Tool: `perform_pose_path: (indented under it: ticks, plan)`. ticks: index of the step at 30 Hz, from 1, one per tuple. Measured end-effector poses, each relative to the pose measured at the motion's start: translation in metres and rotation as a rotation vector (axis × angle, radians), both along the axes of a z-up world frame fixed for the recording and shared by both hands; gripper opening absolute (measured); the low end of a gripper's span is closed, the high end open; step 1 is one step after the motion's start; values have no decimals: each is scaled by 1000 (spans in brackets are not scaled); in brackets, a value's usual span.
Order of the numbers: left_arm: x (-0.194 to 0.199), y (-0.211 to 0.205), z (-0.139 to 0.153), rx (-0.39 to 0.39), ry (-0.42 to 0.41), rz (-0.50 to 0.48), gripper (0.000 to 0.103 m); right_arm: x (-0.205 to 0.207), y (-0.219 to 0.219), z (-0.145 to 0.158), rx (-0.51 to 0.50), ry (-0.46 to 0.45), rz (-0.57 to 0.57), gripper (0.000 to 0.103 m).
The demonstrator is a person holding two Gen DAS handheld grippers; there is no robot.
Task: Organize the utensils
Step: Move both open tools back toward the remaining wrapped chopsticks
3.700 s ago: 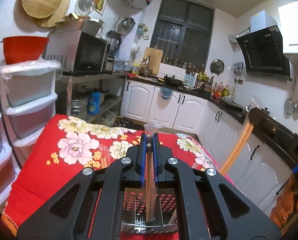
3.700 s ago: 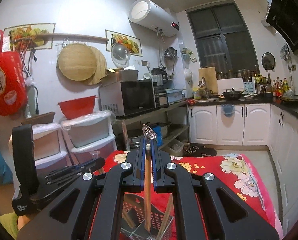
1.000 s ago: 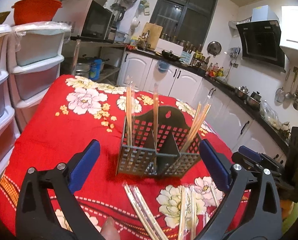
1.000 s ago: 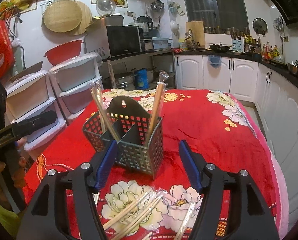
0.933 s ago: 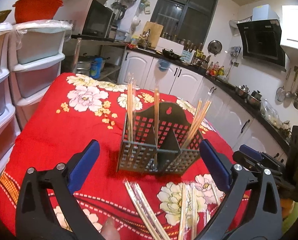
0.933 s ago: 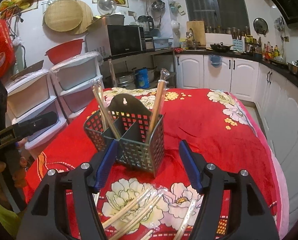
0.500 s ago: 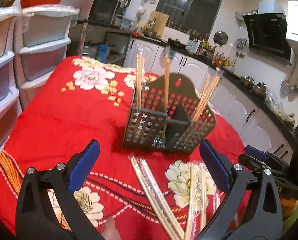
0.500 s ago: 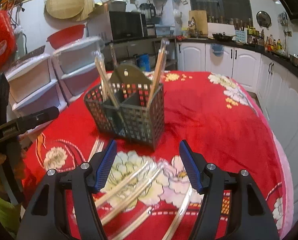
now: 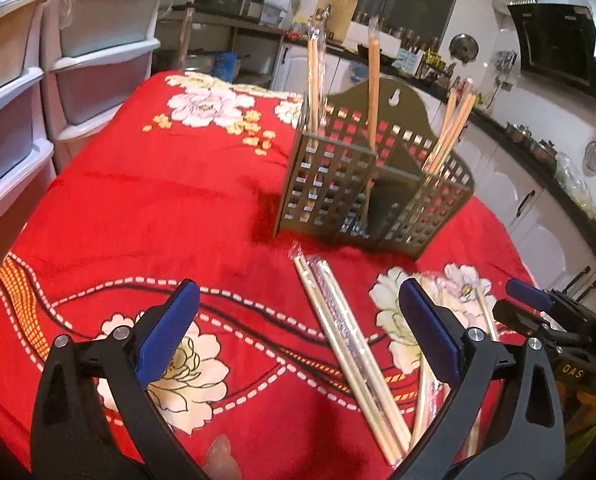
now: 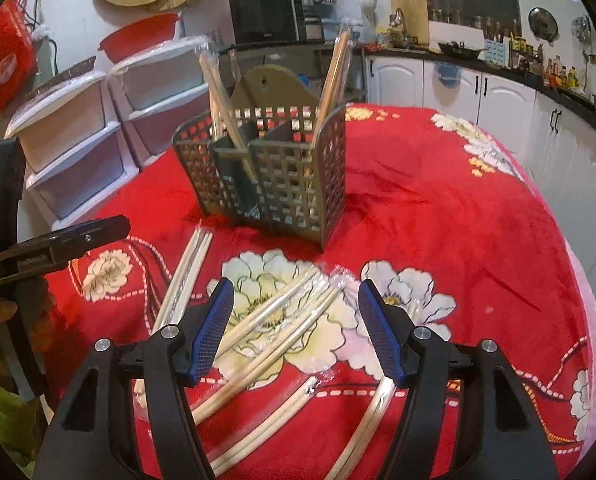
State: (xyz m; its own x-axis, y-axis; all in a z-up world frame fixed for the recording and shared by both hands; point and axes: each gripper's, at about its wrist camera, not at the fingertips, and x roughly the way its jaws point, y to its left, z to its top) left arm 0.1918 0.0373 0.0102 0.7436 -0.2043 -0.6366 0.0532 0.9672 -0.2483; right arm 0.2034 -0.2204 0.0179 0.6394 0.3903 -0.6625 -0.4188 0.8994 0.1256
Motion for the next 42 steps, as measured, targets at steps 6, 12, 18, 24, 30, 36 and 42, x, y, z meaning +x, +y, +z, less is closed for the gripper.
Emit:
perform_pose_path:
  ticks: [6,12,18,24,30,36,42]
  plan:
    - [8,-5,-18,23,65,-7,91,6,5,-14,-30,59,2,62]
    - [16,-9,-37,36,133,-22,64,15,8,-26,-45,107,-7,62]
    - [28,-12,-48,47,174,-13,48,25,8,-30,-38,127,-17,62]
    - [40,-17,-47,59,182,-13,44,37,6,-35,-44,154,-34,62]
    - [55,-21,-52,99,212,1,43,53,4,-47,-65,210,-56,53]
    - [68,-23,-53,114,218,19,43,61,6,-51,-82,213,-59,49]
    - [79,-21,-55,112,210,20,42,68,13,-53,-116,195,-61,49]
